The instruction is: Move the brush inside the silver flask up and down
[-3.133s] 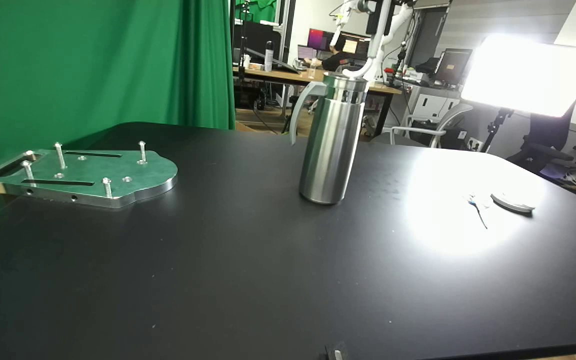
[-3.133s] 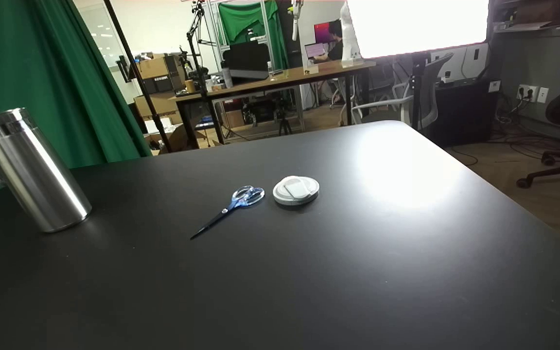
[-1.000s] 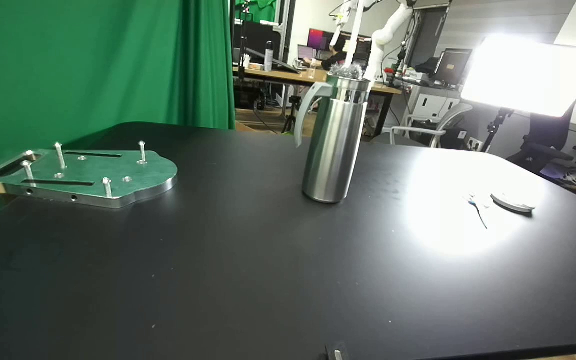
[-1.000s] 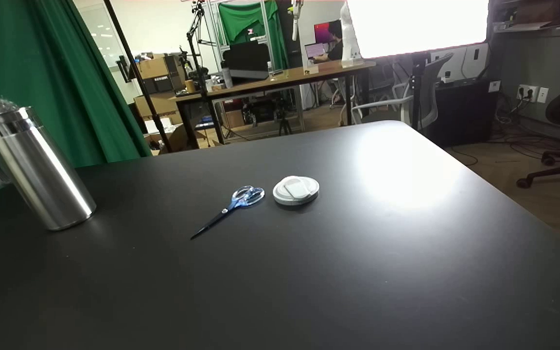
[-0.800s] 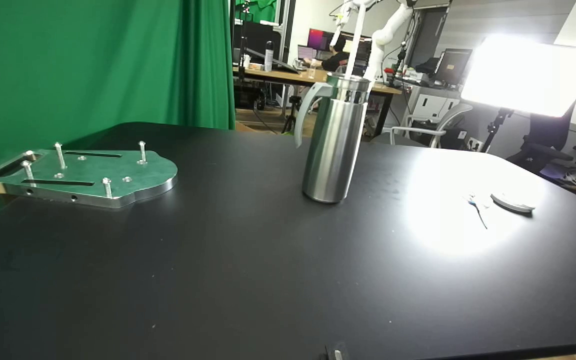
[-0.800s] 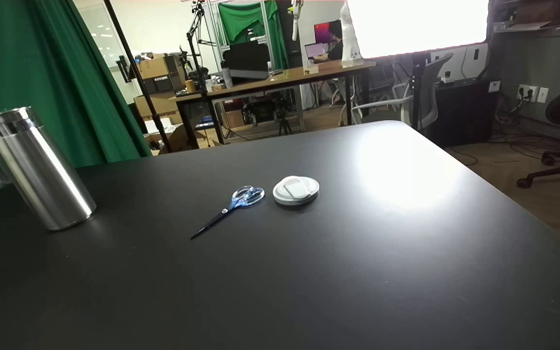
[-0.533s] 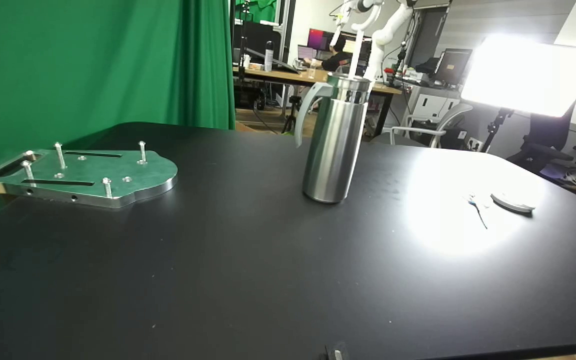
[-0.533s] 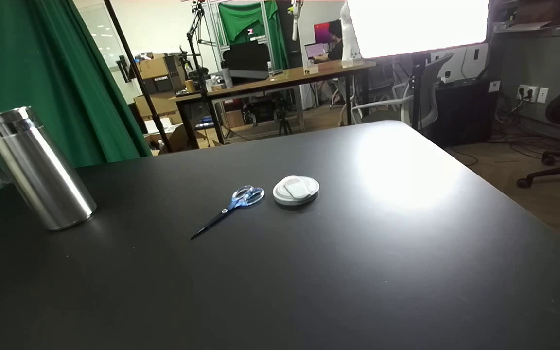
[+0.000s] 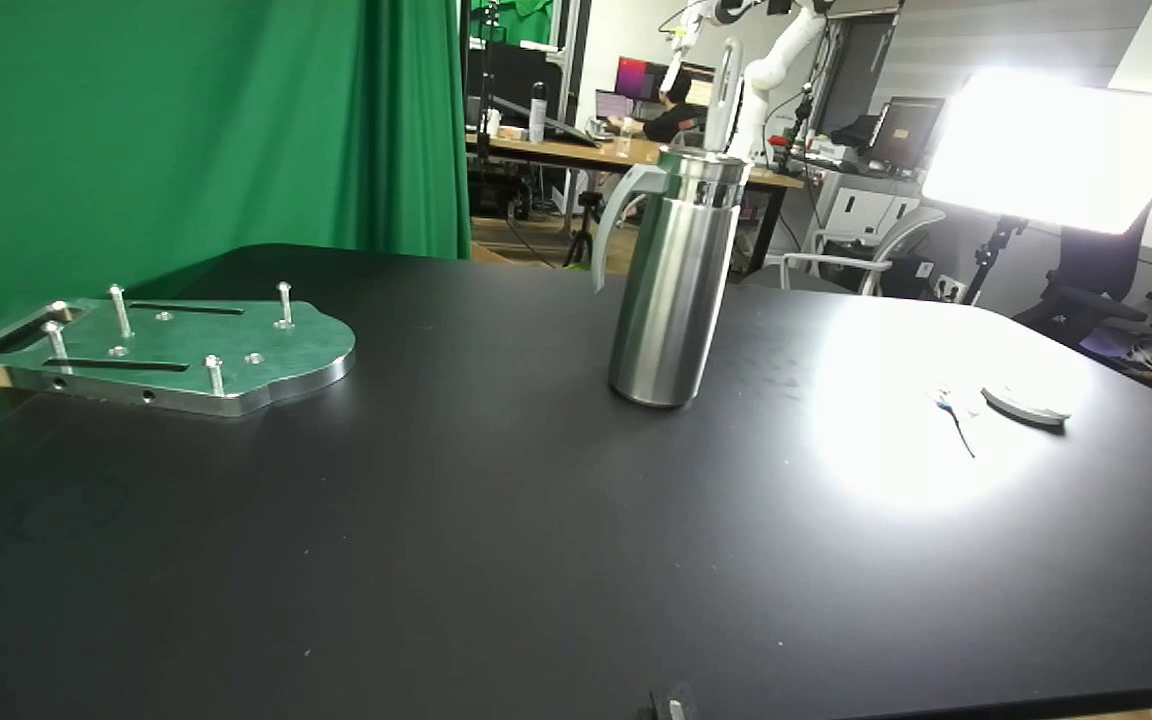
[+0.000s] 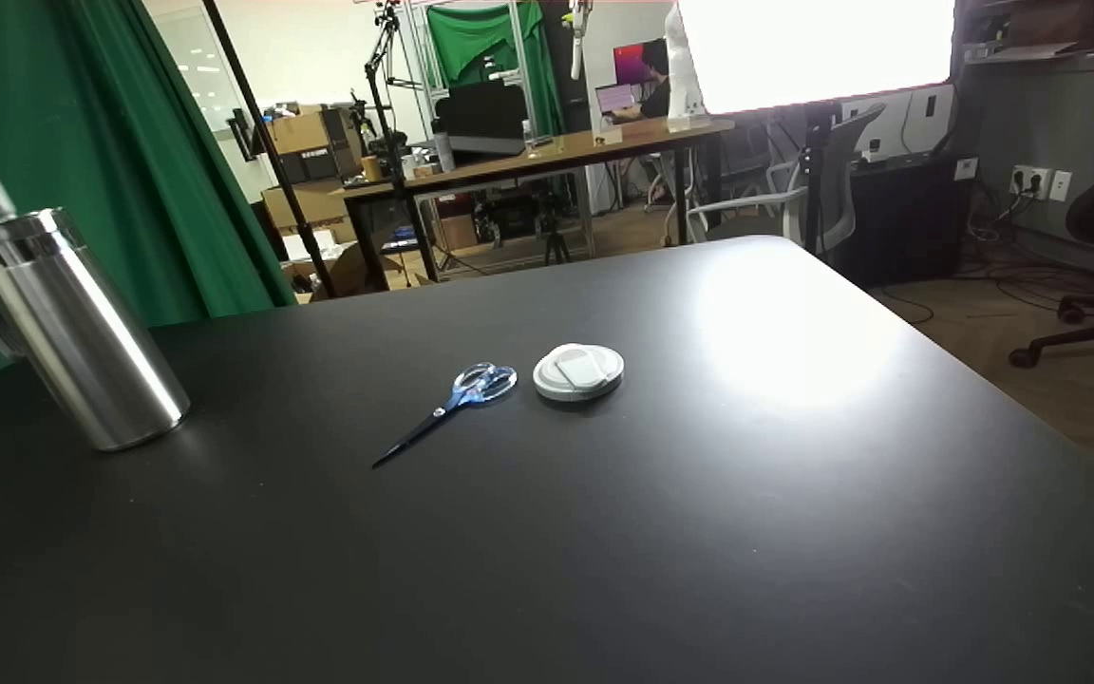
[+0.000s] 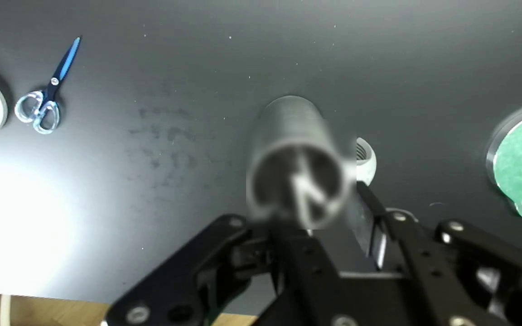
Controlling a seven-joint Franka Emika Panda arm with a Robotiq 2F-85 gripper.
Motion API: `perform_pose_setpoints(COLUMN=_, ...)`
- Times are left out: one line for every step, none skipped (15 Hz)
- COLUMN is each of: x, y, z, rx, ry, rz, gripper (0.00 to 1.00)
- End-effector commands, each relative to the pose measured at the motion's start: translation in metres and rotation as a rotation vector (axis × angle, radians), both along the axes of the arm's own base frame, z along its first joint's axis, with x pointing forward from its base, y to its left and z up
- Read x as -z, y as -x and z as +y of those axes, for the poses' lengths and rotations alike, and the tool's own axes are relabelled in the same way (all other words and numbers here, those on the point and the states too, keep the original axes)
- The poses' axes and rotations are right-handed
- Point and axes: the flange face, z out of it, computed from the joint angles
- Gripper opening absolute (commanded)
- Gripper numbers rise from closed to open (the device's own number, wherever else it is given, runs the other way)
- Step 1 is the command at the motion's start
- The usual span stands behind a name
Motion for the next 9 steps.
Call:
perform_pose_setpoints(x=-0.004, y=0.0016, z=0.0006, rx=0.006, ry=0.019, rz=0.015, gripper=0.68)
perform_pose_setpoints(x=-0.0037, y=0.0026, z=0.0007, rx=0.003, ry=0.02, rz=0.02, gripper=0.74)
perform_pose_setpoints(x=-0.0041, y=0.0045, z=0.0008, rx=0.004, ry=0.022, rz=0.018, gripper=0.81)
perform_pose_setpoints(x=0.0012, y=0.0014, z=0.0006, rx=-0.001, ry=0.005, rz=0.016, gripper=0.88)
perform_pose_setpoints(x=0.0015, y=0.0014, z=0.0008, rx=-0.001, ry=0.005, rz=0.016, gripper=0.69)
perform_pose_setpoints(x=0.002, y=0.0012, z=0.0009, rx=-0.001, ry=0.005, rz=0.017, gripper=0.77)
perform_pose_setpoints(x=0.0026, y=0.001, z=0.0009, rx=-0.001, ry=0.005, rz=0.018, gripper=0.83)
perform_pose_setpoints(x=0.0031, y=0.0009, z=0.001, rx=-0.001, ry=0.005, rz=0.019, gripper=0.87)
perform_pose_setpoints(x=0.0033, y=0.0009, z=0.001, rx=-0.001, ry=0.005, rz=0.019, gripper=0.88)
